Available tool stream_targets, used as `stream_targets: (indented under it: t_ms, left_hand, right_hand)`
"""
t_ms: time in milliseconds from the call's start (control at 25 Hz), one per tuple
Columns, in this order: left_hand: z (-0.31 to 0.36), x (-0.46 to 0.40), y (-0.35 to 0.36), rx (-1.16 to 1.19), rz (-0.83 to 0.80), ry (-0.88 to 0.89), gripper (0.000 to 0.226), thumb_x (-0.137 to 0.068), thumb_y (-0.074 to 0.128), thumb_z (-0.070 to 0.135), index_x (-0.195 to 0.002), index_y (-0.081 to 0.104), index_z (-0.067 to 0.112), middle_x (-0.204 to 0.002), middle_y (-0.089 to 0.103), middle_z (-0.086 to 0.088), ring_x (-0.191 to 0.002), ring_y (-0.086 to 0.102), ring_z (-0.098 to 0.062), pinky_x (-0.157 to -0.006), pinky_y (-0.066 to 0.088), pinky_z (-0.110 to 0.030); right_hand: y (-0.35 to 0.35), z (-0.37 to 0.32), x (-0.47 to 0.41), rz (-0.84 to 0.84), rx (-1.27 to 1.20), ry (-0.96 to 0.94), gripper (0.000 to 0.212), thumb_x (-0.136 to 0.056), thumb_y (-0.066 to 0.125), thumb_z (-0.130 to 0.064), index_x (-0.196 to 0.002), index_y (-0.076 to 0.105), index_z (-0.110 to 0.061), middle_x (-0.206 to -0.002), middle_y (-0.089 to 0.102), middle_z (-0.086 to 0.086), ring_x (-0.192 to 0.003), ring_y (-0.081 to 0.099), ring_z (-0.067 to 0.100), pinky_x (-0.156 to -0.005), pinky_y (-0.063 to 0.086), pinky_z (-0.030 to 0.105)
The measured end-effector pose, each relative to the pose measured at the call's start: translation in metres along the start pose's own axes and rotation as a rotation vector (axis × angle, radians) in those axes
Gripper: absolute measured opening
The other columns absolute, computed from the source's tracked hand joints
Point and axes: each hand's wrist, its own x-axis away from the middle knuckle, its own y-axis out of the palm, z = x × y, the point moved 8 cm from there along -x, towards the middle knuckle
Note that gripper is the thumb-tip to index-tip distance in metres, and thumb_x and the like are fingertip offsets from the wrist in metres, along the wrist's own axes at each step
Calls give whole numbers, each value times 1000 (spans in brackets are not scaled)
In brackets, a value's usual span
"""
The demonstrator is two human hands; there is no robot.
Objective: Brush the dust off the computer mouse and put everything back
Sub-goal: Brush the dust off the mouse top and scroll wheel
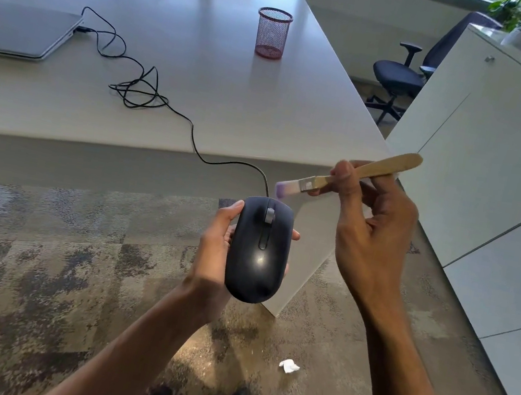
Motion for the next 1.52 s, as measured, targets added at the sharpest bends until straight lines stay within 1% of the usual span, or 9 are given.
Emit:
stream_targets:
  t_ms: [200,360,560,840,960,1120,1240,1400,1520]
  left_hand:
    - [1,0,-1,5,0,-1,74,-98,34,54,-132,53,-8,-95,71,-17,-67,65,-24,-59,53,-31]
    - [1,0,-5,10,12,-9,73,-99,31,55,-133,55,-5,-100,69,-18,-69,65,-23,-60,53,-31]
    - [0,0,-4,4,-4,-7,75,-99,30,54,-134,51,-9,-91,71,-15,-68,64,-22,-59,53,-30]
    - [0,-2,-7,-5,17,-2,72,-100,30,54,-135,53,-5,-98,70,-17,-71,65,-23,-60,54,-31]
    - [-1,-3,-5,6,7,-8,72,-99,32,54,-132,54,-6,-93,71,-15,-70,65,-23,-59,54,-31]
    - [-3,-3,-5,18,-12,-28,74,-98,35,56,-132,54,-7,-88,73,-14,-68,66,-23,-59,54,-31]
    - [-2,-4,-4,19,-13,-9,73,-97,36,54,-132,53,-7,-97,71,-18,-71,65,-25,-60,54,-33]
    - [-4,-4,-5,19,-10,-30,77,-97,35,56,-135,50,-9,-85,72,-13,-67,66,-22,-58,54,-30]
    - [0,-4,-6,17,2,-8,73,-98,34,54,-135,52,-6,-94,72,-17,-68,66,-23,-57,54,-31]
  right_hand:
    - [12,4,-7,-238,-95,-17,20,-98,52,-31,-100,67,-17,-92,69,-23,-93,69,2,-82,50,11]
    - [17,4,-14,-394,-19,-42,21,-97,52,-32,-97,67,-18,-88,67,-25,-90,68,-2,-81,50,10]
    - [7,-2,-27,-334,48,-70,26,-96,49,-37,-97,67,-17,-90,64,-21,-89,67,-4,-82,53,14]
    - [16,-6,-27,-470,101,-108,26,-96,49,-40,-93,67,-21,-87,62,-27,-86,63,-12,-80,48,5]
    - [12,-10,-30,-399,48,-127,22,-97,51,-39,-94,66,-23,-88,62,-30,-88,66,-6,-80,50,8]
    - [19,-7,-24,-456,61,-130,18,-98,54,-30,-93,67,-20,-88,63,-25,-88,65,-9,-79,48,6]
    - [12,-7,-28,-407,80,-117,20,-97,54,-34,-92,68,-21,-86,64,-25,-85,66,-7,-78,49,7]
    - [15,-11,-24,-400,31,-119,21,-96,54,-32,-95,68,-17,-88,65,-20,-87,67,-2,-80,51,10]
    - [13,-4,-24,-409,104,-111,20,-98,56,-29,-93,70,-16,-86,65,-21,-88,66,0,-78,51,10]
